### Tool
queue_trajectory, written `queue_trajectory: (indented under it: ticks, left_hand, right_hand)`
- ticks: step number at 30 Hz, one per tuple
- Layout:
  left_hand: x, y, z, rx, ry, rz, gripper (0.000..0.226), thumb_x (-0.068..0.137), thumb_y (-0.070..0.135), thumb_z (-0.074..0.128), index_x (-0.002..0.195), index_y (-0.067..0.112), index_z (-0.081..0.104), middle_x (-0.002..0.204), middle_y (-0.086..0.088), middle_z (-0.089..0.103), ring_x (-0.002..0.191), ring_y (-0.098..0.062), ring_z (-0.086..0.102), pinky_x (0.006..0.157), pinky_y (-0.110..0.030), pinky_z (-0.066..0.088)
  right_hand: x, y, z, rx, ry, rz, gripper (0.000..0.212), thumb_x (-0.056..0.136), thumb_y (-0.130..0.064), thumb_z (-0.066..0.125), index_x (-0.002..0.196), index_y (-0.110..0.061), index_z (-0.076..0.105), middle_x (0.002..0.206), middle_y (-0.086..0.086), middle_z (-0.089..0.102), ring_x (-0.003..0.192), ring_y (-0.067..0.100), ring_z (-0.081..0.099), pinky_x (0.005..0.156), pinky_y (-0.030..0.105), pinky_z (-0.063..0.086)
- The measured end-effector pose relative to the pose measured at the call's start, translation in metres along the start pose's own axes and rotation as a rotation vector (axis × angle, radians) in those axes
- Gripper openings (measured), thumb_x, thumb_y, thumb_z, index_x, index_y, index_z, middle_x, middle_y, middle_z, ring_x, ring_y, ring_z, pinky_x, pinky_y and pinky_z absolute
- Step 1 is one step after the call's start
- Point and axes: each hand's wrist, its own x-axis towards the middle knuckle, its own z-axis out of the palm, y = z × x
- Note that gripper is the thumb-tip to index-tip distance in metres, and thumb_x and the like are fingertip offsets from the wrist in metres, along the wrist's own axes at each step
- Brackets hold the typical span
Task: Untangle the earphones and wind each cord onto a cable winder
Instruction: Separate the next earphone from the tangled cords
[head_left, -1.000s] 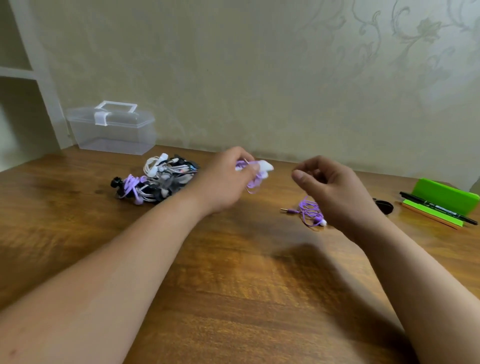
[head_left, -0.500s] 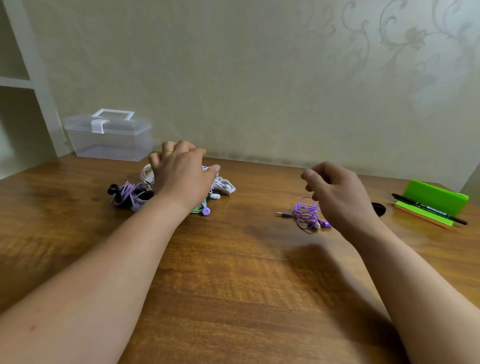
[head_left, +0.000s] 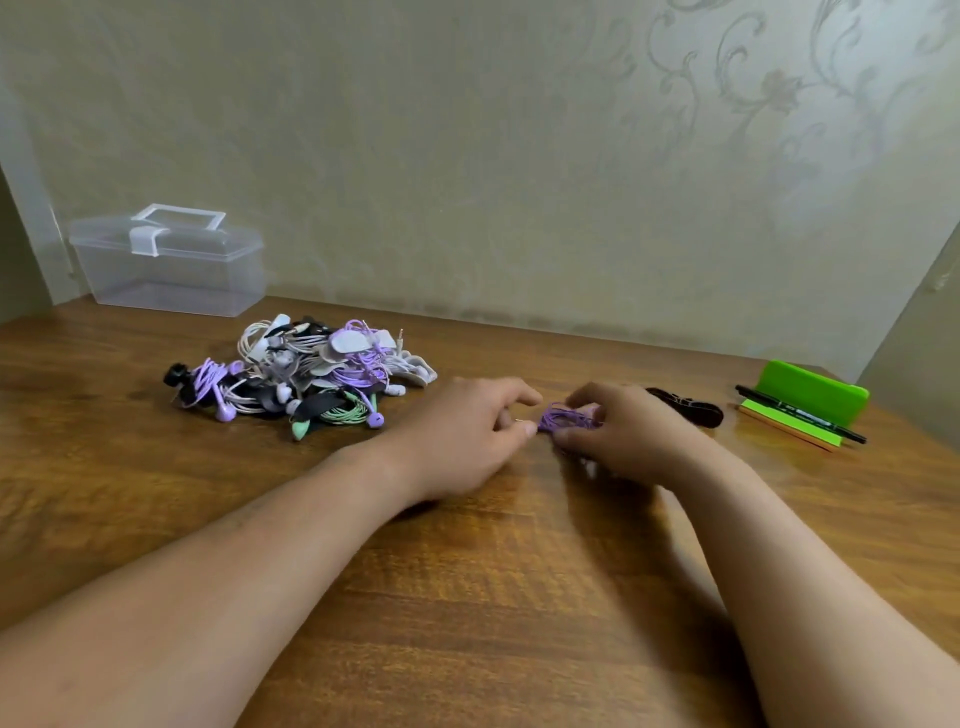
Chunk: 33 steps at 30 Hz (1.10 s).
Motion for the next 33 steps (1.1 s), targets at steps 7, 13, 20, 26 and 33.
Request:
queue_trajectory:
  ticks: [7, 13, 20, 26, 33]
  left_hand:
    - [0.005, -0.013, 0.008, 0.030, -0.049, -0.083, 0.072, 0.089, 0.044, 0.074, 0.153, 0.029, 0.043, 0.133, 0.003, 0.051, 0.099, -0.012, 0.055, 0.092, -0.027, 0.044]
    - [0.006, -0.017, 0.005, 0.003, -0.038, -0.087, 0.016, 0.094, 0.033, 0.069, 0.109, 0.032, 0.067, 0.103, 0.008, 0.065, 0.095, -0.015, 0.063, 0.080, -0.035, 0.049]
    - [0.008, -0.021, -0.001, -0.557, 0.006, -0.320, 0.021, 0.103, 0.025, 0.060, 0.085, 0.016, 0.059, 0.068, -0.006, 0.064, 0.060, -0.018, 0.057, 0.057, -0.029, 0.043]
    - [0.007, -0.004, -0.004, -0.947, -0.040, -0.391, 0.012, 0.106, 0.011, 0.054, 0.099, 0.006, 0.061, 0.082, -0.012, 0.073, 0.061, -0.018, 0.067, 0.051, -0.024, 0.049]
    - [0.006, 0.001, -0.009, -1.011, -0.027, -0.427, 0.024, 0.099, 0.008, 0.046, 0.098, -0.002, 0.068, 0.092, -0.015, 0.076, 0.073, -0.024, 0.068, 0.067, -0.034, 0.055]
  right_hand:
    - [-0.003, -0.014, 0.016, 0.343, 0.030, -0.192, 0.019, 0.095, -0.016, 0.073, 0.109, -0.028, 0.072, 0.097, -0.004, 0.075, 0.072, 0.011, 0.072, 0.068, 0.031, 0.061]
    - [-0.002, -0.018, 0.015, 1.039, -0.216, -0.140, 0.021, 0.099, -0.003, 0.065, 0.120, -0.008, 0.068, 0.114, 0.019, 0.072, 0.091, 0.028, 0.075, 0.082, 0.038, 0.061]
    - [0.002, -0.015, 0.011, 1.188, 0.007, -0.025, 0.027, 0.100, 0.004, 0.043, 0.107, -0.004, 0.068, 0.097, 0.017, 0.070, 0.080, 0.025, 0.068, 0.064, 0.032, 0.055]
    - [-0.008, -0.018, 0.014, 0.578, -0.040, -0.214, 0.032, 0.098, -0.012, 0.059, 0.127, -0.022, 0.065, 0.110, 0.002, 0.071, 0.071, 0.006, 0.063, 0.061, 0.020, 0.048]
    - [-0.008, -0.014, 0.013, 0.447, 0.038, -0.295, 0.003, 0.097, -0.019, 0.071, 0.096, -0.021, 0.068, 0.076, -0.005, 0.068, 0.058, 0.007, 0.060, 0.057, 0.021, 0.046]
